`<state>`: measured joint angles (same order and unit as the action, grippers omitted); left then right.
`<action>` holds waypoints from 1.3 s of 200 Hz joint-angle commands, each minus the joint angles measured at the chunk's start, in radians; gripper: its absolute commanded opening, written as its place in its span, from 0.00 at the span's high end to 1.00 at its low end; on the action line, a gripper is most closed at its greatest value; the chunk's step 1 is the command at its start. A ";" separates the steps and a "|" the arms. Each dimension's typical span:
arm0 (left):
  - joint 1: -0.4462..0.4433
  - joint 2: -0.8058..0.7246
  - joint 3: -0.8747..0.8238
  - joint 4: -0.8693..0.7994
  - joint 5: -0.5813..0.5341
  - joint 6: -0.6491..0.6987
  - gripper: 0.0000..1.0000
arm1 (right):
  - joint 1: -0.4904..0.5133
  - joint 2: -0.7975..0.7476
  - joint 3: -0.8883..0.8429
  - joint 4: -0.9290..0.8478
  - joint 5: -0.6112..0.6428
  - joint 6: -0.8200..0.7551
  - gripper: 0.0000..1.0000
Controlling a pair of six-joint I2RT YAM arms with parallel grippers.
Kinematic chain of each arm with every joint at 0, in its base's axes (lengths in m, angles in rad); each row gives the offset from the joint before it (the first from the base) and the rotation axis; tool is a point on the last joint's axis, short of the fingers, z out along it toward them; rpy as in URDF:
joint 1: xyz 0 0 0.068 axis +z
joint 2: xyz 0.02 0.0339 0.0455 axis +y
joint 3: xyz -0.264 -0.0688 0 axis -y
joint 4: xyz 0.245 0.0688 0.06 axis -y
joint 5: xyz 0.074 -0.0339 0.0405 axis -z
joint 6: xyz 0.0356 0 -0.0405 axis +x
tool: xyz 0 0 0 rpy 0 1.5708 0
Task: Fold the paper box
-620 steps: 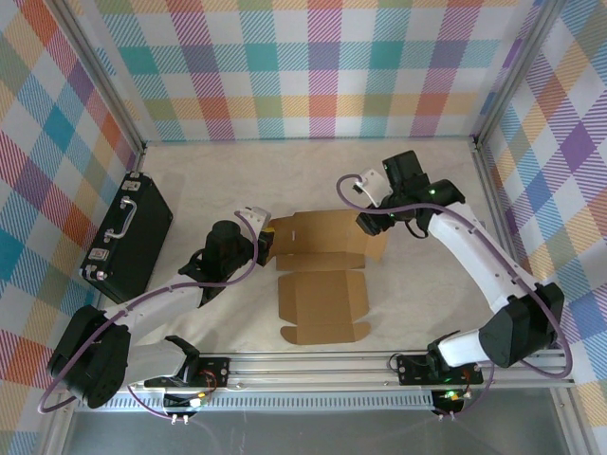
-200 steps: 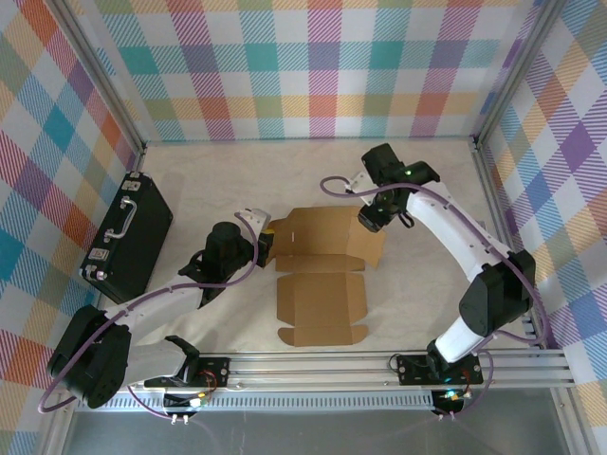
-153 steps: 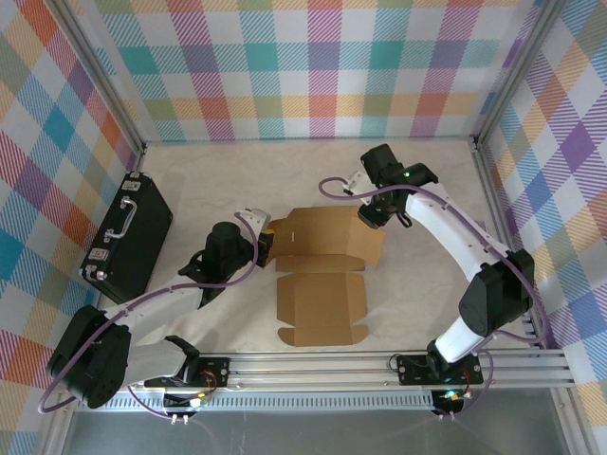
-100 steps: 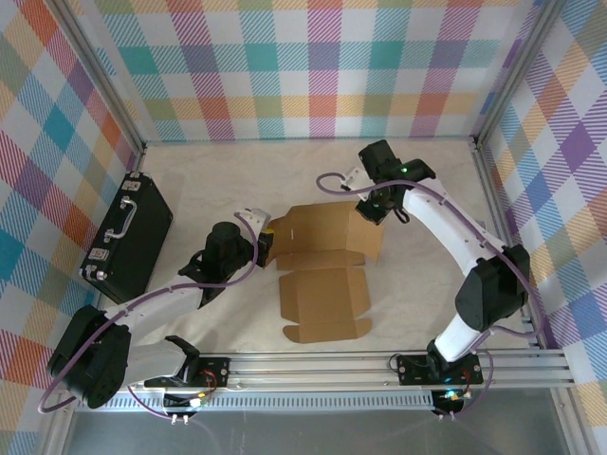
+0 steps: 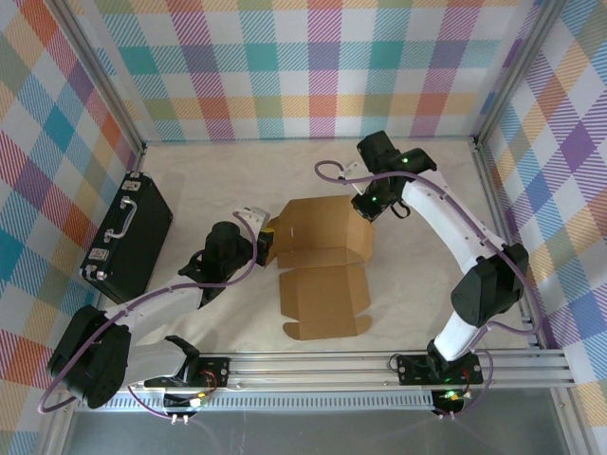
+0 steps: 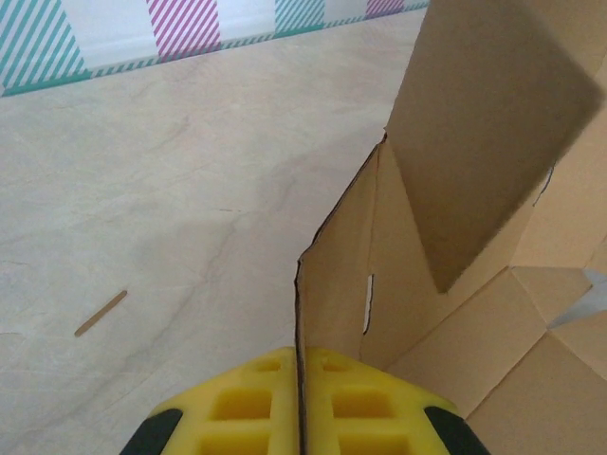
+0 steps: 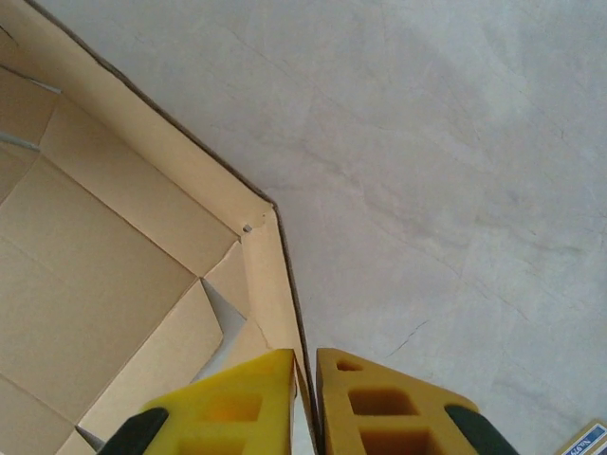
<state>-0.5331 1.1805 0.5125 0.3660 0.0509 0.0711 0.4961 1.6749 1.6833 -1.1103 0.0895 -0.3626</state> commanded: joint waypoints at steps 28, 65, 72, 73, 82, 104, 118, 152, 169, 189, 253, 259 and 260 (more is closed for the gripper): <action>0.004 -0.015 -0.011 0.011 0.016 0.001 1.00 | 0.016 0.017 0.018 -0.020 -0.037 0.038 0.85; 0.005 -0.016 -0.010 0.013 0.018 -0.001 1.00 | 0.016 -0.010 0.024 -0.011 -0.187 0.067 0.86; 0.004 -0.016 -0.011 0.013 0.018 -0.002 1.00 | 0.016 -0.015 0.025 -0.014 -0.205 0.070 0.86; 0.004 -0.015 -0.011 0.012 0.018 -0.001 1.00 | 0.016 -0.016 0.024 -0.014 -0.208 0.071 0.86; 0.004 -0.015 -0.009 0.012 0.021 -0.001 1.00 | 0.016 -0.021 0.024 -0.016 -0.227 0.081 0.86; 0.004 -0.011 -0.008 0.012 0.022 -0.006 1.00 | 0.016 -0.024 0.019 -0.021 -0.270 0.104 0.87; 0.004 -0.008 -0.009 0.012 0.025 -0.008 1.00 | 0.017 -0.024 0.018 -0.023 -0.286 0.118 0.86; 0.005 -0.018 -0.012 0.010 0.014 -0.007 1.00 | 0.017 -0.060 -0.052 0.008 -0.133 0.112 0.61; 0.005 -0.024 -0.014 0.010 0.004 -0.006 1.00 | 0.016 -0.082 -0.103 0.014 -0.048 0.103 0.54; 0.004 -0.022 -0.015 0.011 0.002 -0.007 1.00 | 0.015 -0.094 -0.132 0.000 0.028 0.109 0.53; 0.005 -0.031 -0.017 0.006 0.003 -0.008 1.00 | 0.015 -0.095 -0.106 -0.026 0.021 0.117 0.77; 0.005 -0.031 -0.017 0.006 0.003 -0.007 1.00 | 0.015 -0.089 -0.087 -0.036 0.016 0.119 0.81; 0.004 -0.031 -0.017 0.005 0.003 -0.008 1.00 | 0.015 -0.088 -0.084 -0.038 0.015 0.119 0.81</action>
<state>-0.5331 1.1786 0.5106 0.3656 0.0509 0.0711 0.5053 1.5940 1.5356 -1.1046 0.1131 -0.2512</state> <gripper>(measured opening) 0.063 0.240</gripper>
